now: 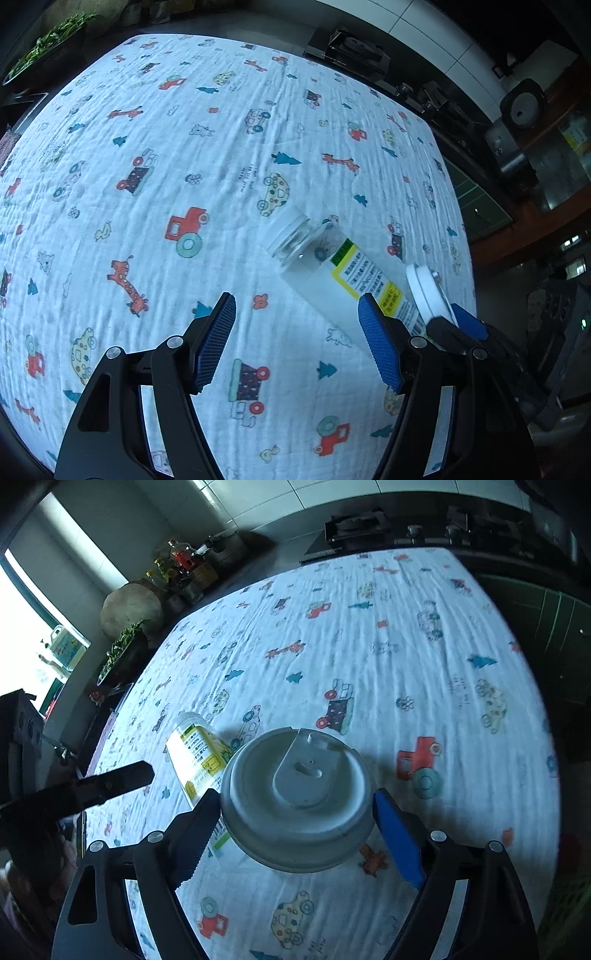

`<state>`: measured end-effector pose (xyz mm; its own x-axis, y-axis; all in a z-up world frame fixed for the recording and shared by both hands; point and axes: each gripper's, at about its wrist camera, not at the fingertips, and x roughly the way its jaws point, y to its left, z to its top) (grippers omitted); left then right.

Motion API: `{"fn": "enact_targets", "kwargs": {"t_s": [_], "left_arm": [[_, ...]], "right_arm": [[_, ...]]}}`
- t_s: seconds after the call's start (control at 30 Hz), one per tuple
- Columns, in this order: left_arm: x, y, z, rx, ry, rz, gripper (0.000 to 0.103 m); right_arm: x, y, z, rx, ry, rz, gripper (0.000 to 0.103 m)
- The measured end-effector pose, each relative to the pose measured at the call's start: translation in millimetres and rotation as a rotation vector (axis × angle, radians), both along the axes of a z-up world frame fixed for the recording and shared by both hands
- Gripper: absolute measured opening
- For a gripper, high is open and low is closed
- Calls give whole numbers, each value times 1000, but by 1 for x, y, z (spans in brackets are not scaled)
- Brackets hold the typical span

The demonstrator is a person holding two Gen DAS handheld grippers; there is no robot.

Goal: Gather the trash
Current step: 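Grasp the white cup lid with the right tool while the left tool grasps the clear bottle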

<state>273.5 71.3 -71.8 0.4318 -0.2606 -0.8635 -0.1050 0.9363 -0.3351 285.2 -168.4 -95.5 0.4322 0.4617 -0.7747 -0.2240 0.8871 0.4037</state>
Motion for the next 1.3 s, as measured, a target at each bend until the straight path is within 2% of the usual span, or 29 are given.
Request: {"fn": "enact_targets", "kwargs": {"t_s": [0.23,0.4,0.57,0.77,0.9,1.07,1.2,1.3], "left_arm": [[9,-21,-7,-22,51,33,73],[18,-35,-18,-42,108,107,76],[25,-43,-26,-55,136,221,85],[39,-53,-41,-66,211,301,85],[42,-55,-47,-66,221,345,85],[45,-57,-48,-5,211,356,67],[44,-55,-46,5,197,338,62],[40,-56,-41,19,178,298,54]], "right_arm": [[-25,-27,18,-79,-54,-34,81],[-51,-50,29,-116,-88,-63,81],[-78,-69,34,-145,-104,-93,81],[-107,-87,29,-172,-96,-128,81],[-122,-97,26,-185,-88,-152,81],[-136,-108,20,-184,-72,-183,81],[-140,-112,18,-184,-64,-198,81],[-143,-114,18,-184,-64,-203,81]]}}
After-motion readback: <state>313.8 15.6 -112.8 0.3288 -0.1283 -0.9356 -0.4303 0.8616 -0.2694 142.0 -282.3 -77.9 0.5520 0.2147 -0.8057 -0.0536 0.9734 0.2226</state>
